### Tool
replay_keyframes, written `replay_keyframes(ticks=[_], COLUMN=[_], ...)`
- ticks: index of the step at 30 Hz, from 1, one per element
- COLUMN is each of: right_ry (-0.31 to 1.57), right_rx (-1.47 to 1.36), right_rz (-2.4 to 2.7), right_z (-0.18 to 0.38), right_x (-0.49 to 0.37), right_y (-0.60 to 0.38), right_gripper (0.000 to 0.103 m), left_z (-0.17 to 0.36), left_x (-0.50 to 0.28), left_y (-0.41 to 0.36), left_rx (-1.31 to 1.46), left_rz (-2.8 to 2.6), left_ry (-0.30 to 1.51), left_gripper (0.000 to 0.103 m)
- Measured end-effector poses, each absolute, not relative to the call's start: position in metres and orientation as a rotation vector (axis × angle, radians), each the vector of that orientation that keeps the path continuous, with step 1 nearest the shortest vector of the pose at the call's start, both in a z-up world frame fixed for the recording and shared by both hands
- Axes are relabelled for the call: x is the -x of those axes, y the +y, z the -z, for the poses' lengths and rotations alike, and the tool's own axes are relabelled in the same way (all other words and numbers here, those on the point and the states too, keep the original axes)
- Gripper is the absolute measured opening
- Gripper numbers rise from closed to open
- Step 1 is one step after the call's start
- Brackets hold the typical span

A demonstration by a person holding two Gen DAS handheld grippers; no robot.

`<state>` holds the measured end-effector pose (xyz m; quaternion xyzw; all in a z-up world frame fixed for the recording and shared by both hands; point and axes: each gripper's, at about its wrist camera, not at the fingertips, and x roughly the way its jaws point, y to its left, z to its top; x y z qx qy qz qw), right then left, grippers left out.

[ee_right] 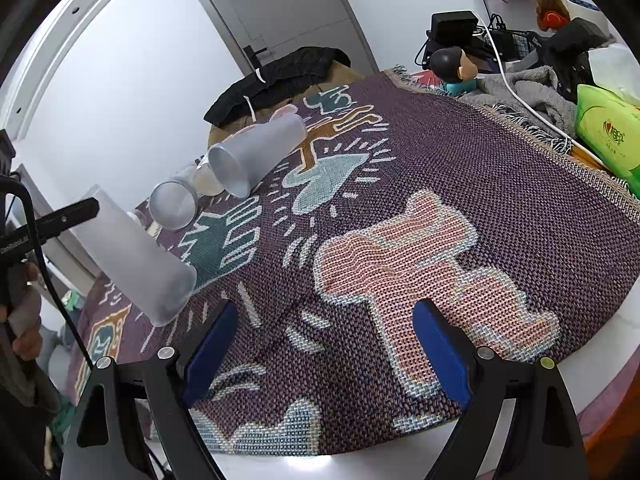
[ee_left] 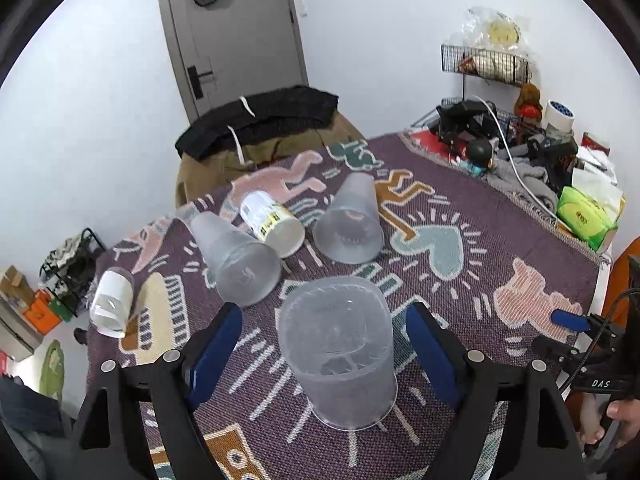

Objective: Flip cup upside down
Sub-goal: 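Lower the frosted cup rim-down onto the blanket with the left gripper and open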

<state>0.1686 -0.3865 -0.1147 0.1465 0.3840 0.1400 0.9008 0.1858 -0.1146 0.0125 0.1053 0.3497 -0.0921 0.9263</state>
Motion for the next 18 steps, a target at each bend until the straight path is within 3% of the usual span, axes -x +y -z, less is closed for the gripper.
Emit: replay_keyframes(ticks=[14, 18], right_ry=[0.757, 0.741], right_rx=[-0.248, -0.219], right_rz=[-0.32, -0.324], right_z=[0.092, 0.082], right_x=[-0.162, -0.158], right_y=[-0.372, -0.364], right_gripper=[0.09, 0.09], left_z=[-0.025, -0.027], left_x=[-0.157, -0.146], left_y=[-0.075, -0.065], left_rx=[-0.117, -0.093], left_rz=[0.161, 0.162], left_ry=[0.614, 0.584], left_gripper=[0.086, 0.092])
